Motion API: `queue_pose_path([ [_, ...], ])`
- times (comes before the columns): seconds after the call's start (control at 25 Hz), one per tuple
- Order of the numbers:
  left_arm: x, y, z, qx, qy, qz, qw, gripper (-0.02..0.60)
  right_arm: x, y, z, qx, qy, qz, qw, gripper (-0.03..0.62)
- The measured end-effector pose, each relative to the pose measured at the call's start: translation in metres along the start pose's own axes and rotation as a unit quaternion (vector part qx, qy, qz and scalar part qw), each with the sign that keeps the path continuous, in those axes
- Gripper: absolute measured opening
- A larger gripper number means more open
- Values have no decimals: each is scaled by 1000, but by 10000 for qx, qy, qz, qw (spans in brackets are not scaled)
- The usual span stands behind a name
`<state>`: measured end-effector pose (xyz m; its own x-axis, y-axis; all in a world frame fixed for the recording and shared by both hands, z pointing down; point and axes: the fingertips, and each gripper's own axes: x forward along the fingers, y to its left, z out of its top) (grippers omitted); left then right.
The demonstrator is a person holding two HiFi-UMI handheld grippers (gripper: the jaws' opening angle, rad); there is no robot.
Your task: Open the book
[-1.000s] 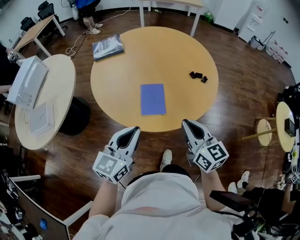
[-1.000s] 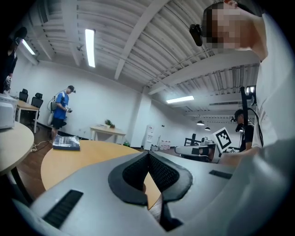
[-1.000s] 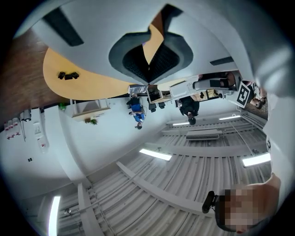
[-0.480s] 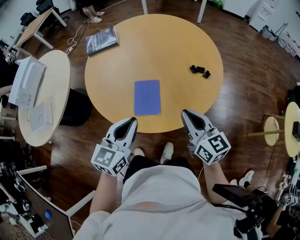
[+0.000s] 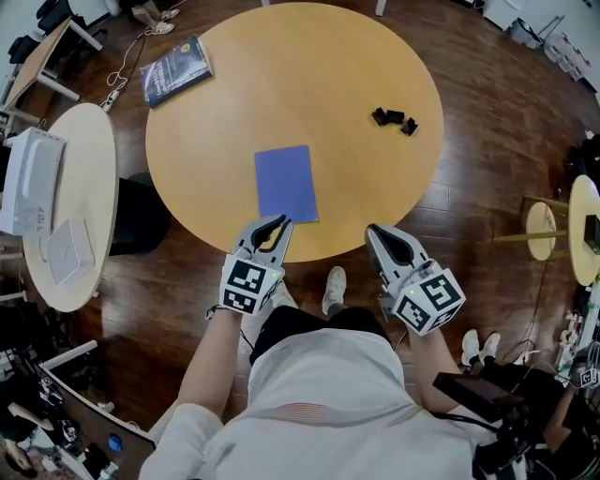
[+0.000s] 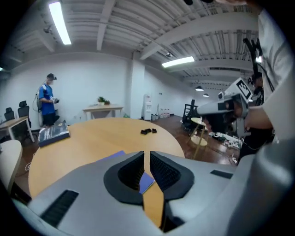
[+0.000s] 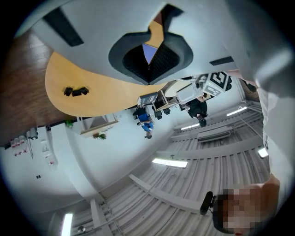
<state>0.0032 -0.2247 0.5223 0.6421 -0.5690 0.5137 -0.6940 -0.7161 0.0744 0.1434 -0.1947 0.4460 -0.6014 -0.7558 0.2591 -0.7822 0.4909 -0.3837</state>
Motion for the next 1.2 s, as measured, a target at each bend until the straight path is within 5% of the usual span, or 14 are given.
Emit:
queue_pose_path([
  [0.28, 72, -13, -60, 531, 1003, -278, 9931, 106, -1, -9, -20, 162, 120, -144, 9997, 2],
  [0.6, 124, -31, -109, 1600, 1776, -295, 9705, 115, -5, -12, -46, 69, 399, -222, 9989, 2],
  [1.2, 143, -25, -122, 1709, 2099, -146, 9626, 115, -6, -28, -51, 240, 464, -300, 9982, 2],
])
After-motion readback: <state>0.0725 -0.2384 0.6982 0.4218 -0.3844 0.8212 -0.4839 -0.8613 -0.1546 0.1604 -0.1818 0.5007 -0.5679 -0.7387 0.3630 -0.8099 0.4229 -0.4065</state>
